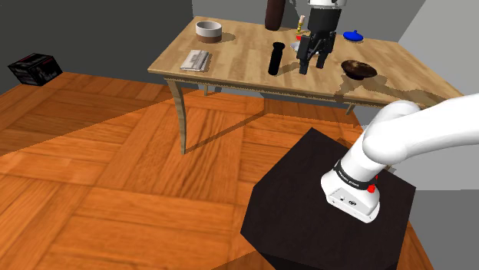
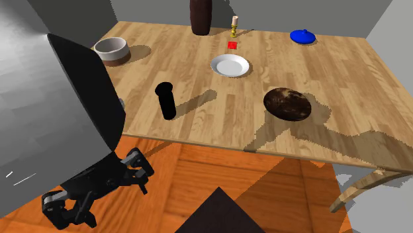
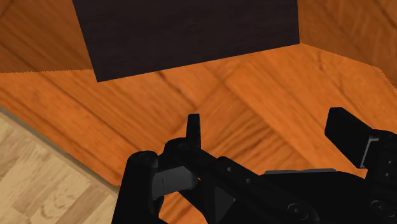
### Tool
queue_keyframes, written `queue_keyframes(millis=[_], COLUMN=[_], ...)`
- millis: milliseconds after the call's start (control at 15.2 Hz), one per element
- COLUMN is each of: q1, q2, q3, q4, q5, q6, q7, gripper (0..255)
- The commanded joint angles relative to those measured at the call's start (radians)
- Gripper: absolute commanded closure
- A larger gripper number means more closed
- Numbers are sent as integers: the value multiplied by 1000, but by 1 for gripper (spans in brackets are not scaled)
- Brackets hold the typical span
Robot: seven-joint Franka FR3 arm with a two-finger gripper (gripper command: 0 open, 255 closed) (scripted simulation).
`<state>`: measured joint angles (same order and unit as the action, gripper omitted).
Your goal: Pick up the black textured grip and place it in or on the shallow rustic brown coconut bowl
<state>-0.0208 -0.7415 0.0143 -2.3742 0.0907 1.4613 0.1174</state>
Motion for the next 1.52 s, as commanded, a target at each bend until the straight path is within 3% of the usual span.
queue_keyframes(millis=[0, 792, 1452], q1=[0, -92, -151], q2=[0, 327, 619], q3=[0, -119, -218], q4=[0, 143, 363], q5=[0, -43, -3], q6=[0, 265, 400], q7=[0, -38, -81], gripper=[0, 0, 0])
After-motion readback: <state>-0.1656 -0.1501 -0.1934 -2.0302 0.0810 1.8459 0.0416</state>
